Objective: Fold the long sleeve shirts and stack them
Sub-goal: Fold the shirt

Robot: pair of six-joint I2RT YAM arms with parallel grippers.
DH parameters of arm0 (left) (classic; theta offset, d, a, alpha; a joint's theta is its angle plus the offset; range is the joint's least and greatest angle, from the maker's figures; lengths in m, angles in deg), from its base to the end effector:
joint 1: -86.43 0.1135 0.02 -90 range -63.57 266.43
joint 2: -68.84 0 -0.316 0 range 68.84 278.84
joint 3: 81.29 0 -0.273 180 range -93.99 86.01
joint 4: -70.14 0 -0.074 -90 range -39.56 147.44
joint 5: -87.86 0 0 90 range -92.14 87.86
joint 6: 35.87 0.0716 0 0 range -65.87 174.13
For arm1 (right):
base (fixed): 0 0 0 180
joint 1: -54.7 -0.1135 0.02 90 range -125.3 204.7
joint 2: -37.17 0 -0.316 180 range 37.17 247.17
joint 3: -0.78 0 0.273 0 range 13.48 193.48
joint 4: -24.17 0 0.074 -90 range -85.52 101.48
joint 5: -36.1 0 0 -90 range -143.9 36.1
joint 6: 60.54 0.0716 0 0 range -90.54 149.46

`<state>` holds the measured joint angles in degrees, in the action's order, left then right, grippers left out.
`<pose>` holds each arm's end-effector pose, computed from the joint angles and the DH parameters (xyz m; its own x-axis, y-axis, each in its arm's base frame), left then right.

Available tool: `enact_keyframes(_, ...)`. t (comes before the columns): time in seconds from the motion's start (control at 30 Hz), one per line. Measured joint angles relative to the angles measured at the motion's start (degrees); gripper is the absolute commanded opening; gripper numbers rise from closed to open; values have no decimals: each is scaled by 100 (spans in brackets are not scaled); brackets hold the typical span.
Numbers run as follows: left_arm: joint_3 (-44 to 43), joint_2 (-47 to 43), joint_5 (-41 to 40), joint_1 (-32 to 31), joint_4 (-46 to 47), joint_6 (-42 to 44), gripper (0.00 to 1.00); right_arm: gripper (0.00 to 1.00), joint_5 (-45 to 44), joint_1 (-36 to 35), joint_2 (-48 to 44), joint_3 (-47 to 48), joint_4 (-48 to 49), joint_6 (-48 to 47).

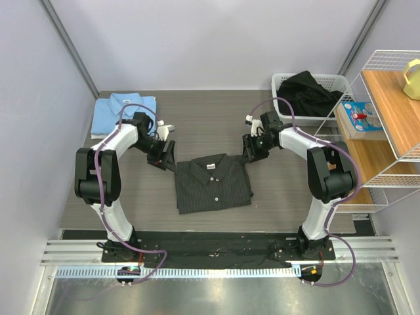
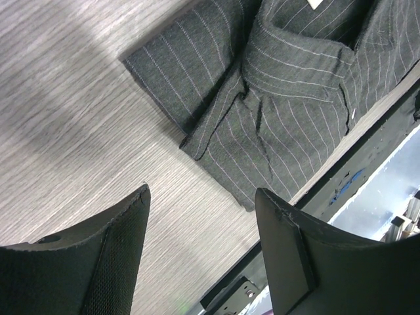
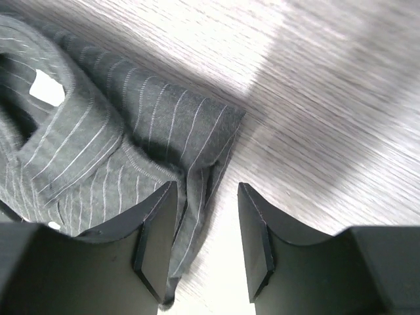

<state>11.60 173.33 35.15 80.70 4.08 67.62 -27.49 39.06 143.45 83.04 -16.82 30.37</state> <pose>0.3684 -0.0806 0.2078 -0.9266 0.2795 -0.2515 0.3748 0.7399 -0.5586 0.3923 0.1429 0.1805 -0.8794 -0.2314 -0.4160 -0.4085 0.8156 0.4098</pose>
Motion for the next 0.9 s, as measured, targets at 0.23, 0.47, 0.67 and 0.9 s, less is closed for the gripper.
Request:
enact_keyframes(0.23, 59, 0, 2, 46, 2, -17, 66, 41, 236, -26, -302, 114, -61, -70)
enact_keyframes(0.47, 63, 0, 2, 52, 4, -61, 66, 44, 636, -92, -162, 131, -61, -37)
enact_keyframes(0.67, 74, -11, 2, 63, 28, -105, 67, 46, 656, -94, 299, 136, -68, -37)
enact_keyframes(0.9, 105, -9, -2, 66, 61, -109, 67, 45, 765, -92, 450, 136, -61, -37)
